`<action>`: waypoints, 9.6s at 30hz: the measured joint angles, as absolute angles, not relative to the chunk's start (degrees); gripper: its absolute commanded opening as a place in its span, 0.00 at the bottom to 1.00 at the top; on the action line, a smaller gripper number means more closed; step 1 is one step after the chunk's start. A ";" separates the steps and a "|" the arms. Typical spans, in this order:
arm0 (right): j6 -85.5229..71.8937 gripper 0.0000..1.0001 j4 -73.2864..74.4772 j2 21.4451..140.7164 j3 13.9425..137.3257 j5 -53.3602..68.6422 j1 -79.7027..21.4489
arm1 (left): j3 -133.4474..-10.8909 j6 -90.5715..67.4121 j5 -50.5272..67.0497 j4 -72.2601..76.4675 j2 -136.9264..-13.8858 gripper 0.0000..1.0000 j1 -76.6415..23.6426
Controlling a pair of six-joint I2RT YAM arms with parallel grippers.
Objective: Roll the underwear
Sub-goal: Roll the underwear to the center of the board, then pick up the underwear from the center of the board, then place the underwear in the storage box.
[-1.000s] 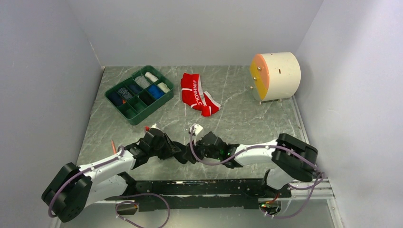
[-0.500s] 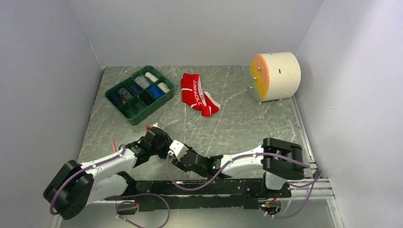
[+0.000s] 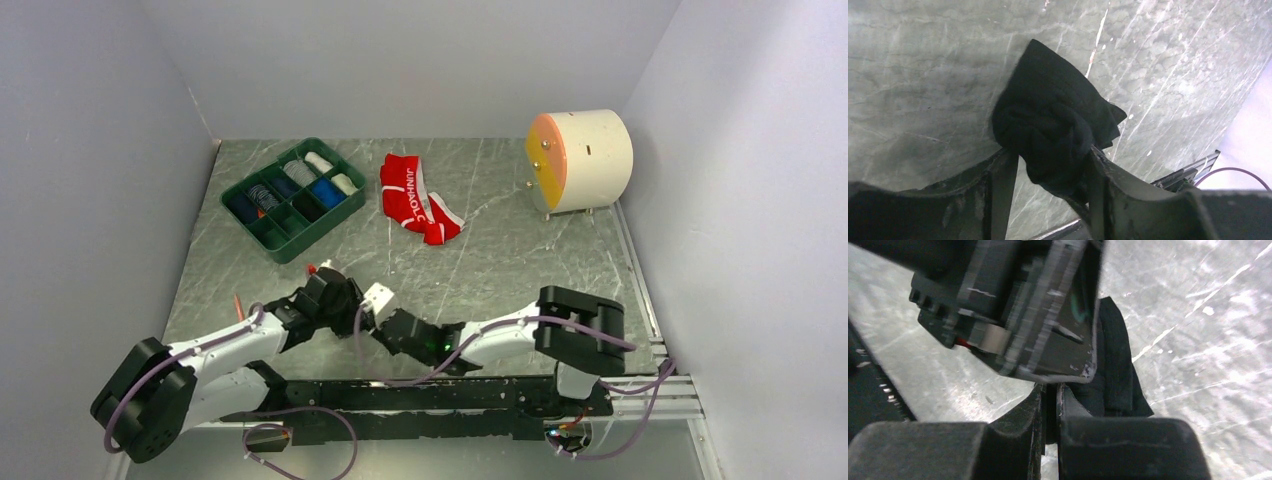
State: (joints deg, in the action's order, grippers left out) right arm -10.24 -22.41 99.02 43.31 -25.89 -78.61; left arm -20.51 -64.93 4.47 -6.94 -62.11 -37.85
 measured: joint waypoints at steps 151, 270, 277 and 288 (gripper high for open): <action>-31.48 0.17 -35.64 96.20 33.10 -5.43 -66.35 | -22.61 -64.12 9.28 -2.94 -67.42 0.71 -34.94; -37.74 0.71 1.48 74.81 28.88 -3.75 -52.40 | -78.87 -30.46 15.99 -35.31 -107.46 0.05 9.39; -37.69 0.71 0.56 75.53 29.12 -3.29 -52.40 | -81.28 -30.65 14.74 -36.80 -109.97 0.05 9.06; -37.69 0.71 -1.85 77.01 29.36 -2.39 -52.31 | -85.45 -30.74 9.15 -40.21 -113.36 0.28 7.09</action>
